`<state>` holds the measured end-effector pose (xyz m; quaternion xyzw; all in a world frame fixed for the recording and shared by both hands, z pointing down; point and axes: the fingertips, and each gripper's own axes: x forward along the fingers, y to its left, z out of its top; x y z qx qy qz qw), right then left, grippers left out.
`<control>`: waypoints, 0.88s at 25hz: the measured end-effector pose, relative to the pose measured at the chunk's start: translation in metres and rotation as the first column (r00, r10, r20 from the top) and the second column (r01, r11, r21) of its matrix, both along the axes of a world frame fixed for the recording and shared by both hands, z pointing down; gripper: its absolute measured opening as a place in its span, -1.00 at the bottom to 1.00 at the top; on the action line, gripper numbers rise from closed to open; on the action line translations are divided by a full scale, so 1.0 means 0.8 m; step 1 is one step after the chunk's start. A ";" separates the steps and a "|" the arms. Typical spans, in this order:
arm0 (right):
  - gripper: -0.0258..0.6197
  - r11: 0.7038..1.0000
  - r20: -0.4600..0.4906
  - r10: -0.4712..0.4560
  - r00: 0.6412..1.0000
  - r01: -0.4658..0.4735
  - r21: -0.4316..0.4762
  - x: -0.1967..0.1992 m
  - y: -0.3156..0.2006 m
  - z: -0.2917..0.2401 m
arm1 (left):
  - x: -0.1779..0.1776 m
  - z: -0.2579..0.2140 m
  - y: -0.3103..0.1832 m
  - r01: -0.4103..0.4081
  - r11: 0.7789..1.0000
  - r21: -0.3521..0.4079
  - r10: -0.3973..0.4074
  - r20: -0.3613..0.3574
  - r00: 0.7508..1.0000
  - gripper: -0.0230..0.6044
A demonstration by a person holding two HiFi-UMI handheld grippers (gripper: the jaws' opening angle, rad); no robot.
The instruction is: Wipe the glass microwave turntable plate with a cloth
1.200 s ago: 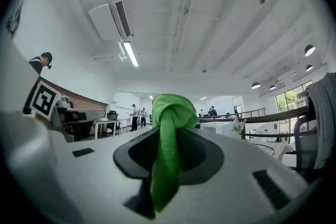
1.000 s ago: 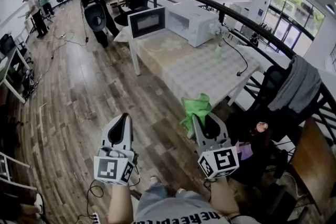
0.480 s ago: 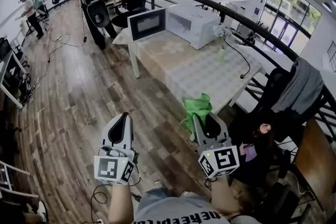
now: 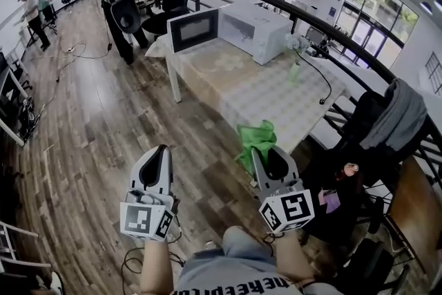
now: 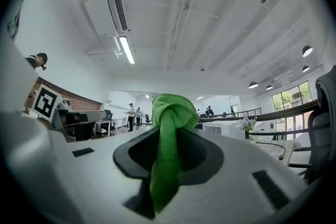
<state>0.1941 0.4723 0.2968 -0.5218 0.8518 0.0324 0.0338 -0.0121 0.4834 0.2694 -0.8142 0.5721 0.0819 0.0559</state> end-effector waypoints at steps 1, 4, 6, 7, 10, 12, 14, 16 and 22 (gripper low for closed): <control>-0.62 1.000 0.000 0.003 1.000 -0.003 -0.002 -0.002 -0.006 0.002 | -0.002 0.002 -0.006 -0.003 1.000 -0.001 0.003 0.000 1.000 -0.89; -0.62 1.000 0.003 0.006 1.000 -0.006 -0.005 -0.006 -0.032 0.007 | -0.011 0.009 -0.030 -0.002 1.000 -0.006 0.002 -0.005 1.000 -0.89; -0.62 1.000 0.003 0.003 1.000 -0.003 -0.002 -0.009 -0.057 0.007 | -0.016 0.012 -0.052 0.005 1.000 -0.011 -0.005 -0.005 1.000 -0.89; -0.62 1.000 0.004 0.001 1.000 -0.001 0.001 -0.010 -0.070 0.005 | -0.018 0.012 -0.065 0.009 1.000 -0.011 -0.010 -0.004 1.000 -0.89; -0.62 1.000 0.011 -0.007 1.000 0.007 0.013 -0.012 -0.114 -0.001 | -0.022 0.006 -0.105 0.021 1.000 -0.002 -0.021 0.000 1.000 -0.89; -0.62 1.000 0.018 -0.013 1.000 0.012 0.025 -0.015 -0.145 -0.006 | -0.023 0.000 -0.133 0.026 1.000 0.013 -0.026 0.003 1.000 -0.89; -0.62 0.999 0.021 -0.019 1.000 0.019 0.038 -0.017 -0.176 -0.012 | -0.024 -0.007 -0.164 0.030 0.999 0.028 -0.030 0.004 1.000 -0.89; -0.62 0.999 0.023 -0.026 0.999 0.025 0.042 -0.016 -0.209 -0.015 | -0.022 -0.012 -0.195 0.033 0.999 0.037 -0.034 0.002 0.999 -0.89; -0.62 0.998 0.020 -0.046 0.999 0.045 0.048 -0.010 -0.297 -0.024 | -0.013 -0.024 -0.277 0.050 0.997 0.059 -0.050 -0.004 0.999 -0.89</control>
